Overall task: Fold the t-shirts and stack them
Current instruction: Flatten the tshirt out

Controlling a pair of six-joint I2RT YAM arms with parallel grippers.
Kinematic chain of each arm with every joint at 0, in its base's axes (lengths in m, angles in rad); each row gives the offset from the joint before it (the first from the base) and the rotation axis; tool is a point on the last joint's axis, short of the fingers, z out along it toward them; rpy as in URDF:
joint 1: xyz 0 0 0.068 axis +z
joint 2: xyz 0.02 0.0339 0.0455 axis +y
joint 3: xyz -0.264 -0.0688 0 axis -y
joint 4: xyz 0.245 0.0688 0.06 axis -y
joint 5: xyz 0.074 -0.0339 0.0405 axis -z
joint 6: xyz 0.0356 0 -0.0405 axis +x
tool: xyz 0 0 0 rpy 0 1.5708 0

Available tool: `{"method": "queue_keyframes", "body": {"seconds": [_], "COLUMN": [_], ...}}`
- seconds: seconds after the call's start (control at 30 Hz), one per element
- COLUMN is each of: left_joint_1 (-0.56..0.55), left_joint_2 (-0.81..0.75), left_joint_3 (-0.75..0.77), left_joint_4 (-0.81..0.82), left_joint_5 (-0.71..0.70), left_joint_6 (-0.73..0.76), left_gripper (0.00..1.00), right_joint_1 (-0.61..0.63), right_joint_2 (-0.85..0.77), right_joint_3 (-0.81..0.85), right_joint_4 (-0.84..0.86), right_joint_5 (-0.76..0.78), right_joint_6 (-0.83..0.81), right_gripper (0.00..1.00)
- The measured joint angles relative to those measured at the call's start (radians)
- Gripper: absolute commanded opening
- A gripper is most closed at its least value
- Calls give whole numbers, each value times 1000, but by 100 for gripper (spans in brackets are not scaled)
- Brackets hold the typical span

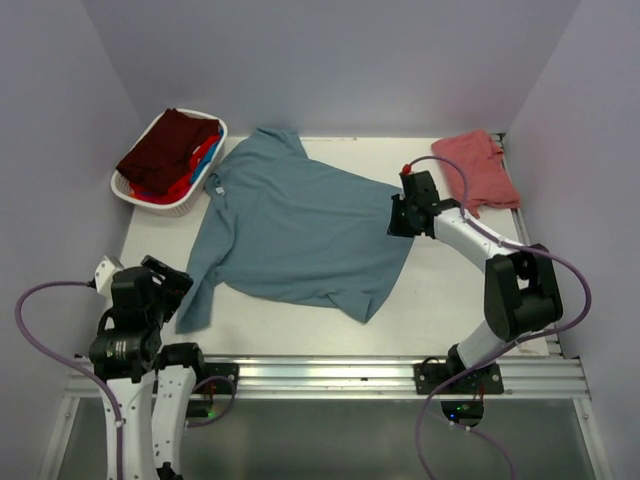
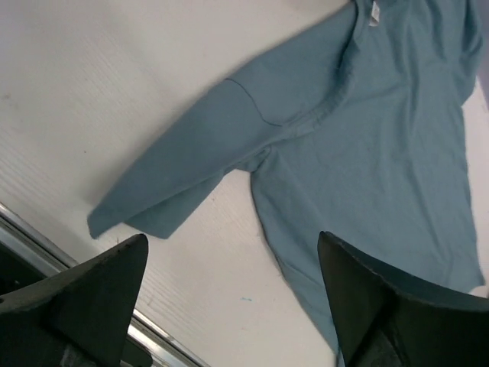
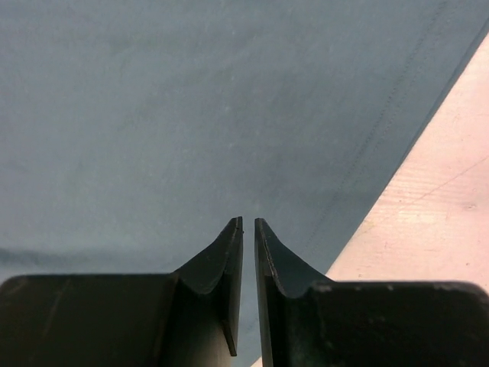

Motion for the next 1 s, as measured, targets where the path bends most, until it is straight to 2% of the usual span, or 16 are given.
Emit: {"method": "queue_keyframes", "body": {"seconds": [0.17,0.23,0.27,0.3,0.63,0.83,1.0], "left_joint_1": [0,0,0,0,-1,-2,-29], "left_joint_2": [-71,-64,-52,-33,357,505,653], "left_joint_3": [44,49,47,41,-27,-44,-44], "left_joint_4": [-19,34,67,110,602,804,905], "left_joint_5": [13,31,49,74,256,358,430], "left_joint_6": [-28,-10,10,31,195,223,249], "left_gripper": [100,100,100,100,100,100,100], "right_joint_1": [0,0,0,0,-1,-6,-87], "right_joint_2": [9,15,23,34,180,188,269], "right_joint_3": [0,1,2,3,13,22,135], "right_joint_4": [-29,-35,-35,-35,-12,-13,-74], "right_joint_5": [-23,-19,-14,-4,38,111,208], "right_joint_6": [-3,-1,3,5,111,170,204], "right_gripper": [16,10,2,0,0,0,0]}}
